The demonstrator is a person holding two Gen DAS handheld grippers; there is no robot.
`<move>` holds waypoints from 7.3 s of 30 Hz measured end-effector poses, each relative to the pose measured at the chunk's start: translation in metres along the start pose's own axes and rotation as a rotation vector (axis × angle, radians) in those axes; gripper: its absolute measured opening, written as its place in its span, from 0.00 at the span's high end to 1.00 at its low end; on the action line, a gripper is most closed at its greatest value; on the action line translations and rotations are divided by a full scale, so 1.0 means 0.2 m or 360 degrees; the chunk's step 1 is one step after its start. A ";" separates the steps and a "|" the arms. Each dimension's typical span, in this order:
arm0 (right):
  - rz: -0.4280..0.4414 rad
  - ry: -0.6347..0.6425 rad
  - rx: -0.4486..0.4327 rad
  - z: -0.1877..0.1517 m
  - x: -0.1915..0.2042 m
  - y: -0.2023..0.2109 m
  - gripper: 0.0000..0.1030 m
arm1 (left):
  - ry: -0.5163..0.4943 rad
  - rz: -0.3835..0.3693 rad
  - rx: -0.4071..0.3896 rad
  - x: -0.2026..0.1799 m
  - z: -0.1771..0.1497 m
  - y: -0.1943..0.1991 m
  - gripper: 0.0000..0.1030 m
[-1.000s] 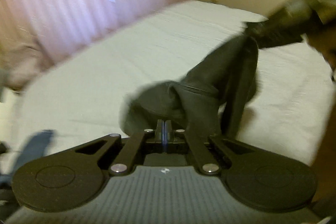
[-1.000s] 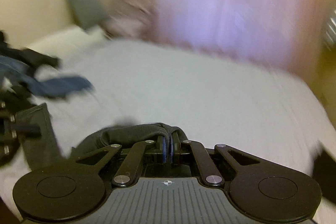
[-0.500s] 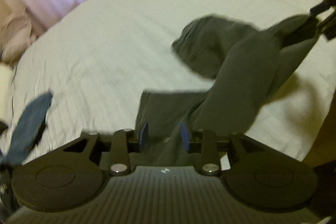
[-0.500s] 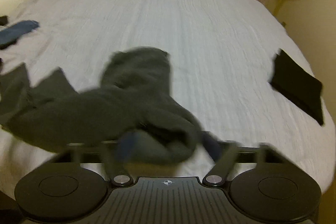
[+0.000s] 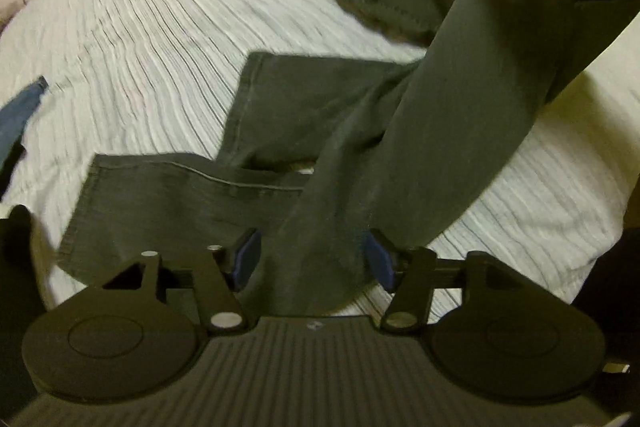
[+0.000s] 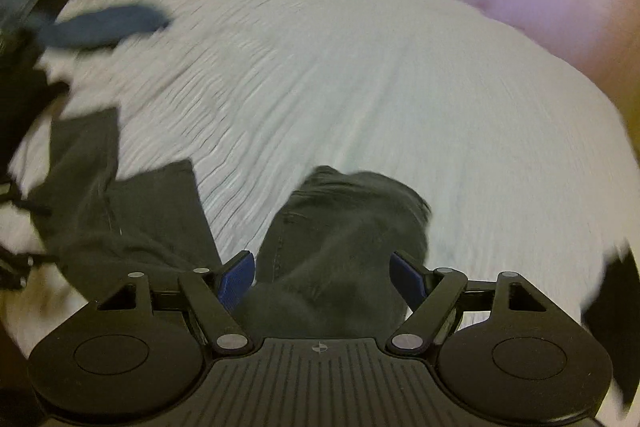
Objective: Fold clothes
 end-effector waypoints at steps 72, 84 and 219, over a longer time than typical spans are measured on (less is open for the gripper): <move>0.0065 0.0094 -0.0024 -0.97 -0.97 0.06 0.27 | -0.0835 -0.0069 0.0045 -0.25 0.28 -0.20 0.36; 0.0642 0.0531 0.0558 -0.83 -0.86 -0.70 0.27 | -0.1006 -0.0325 0.0208 -0.12 0.20 -0.57 0.69; 0.0151 -0.0836 0.0019 -1.64 -0.90 0.19 0.47 | -0.0298 0.0063 0.0152 -0.90 0.17 0.12 0.42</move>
Point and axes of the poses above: each gripper's, at about its wrist camera, not at the fingertips, and y roughly against the way its jaws point, x to its left, z to its top, the point moved 5 cm from there along -y, roughly the way its jaws point, and after that the axes turned 12 degrees about -x, right-handed, at the moved point
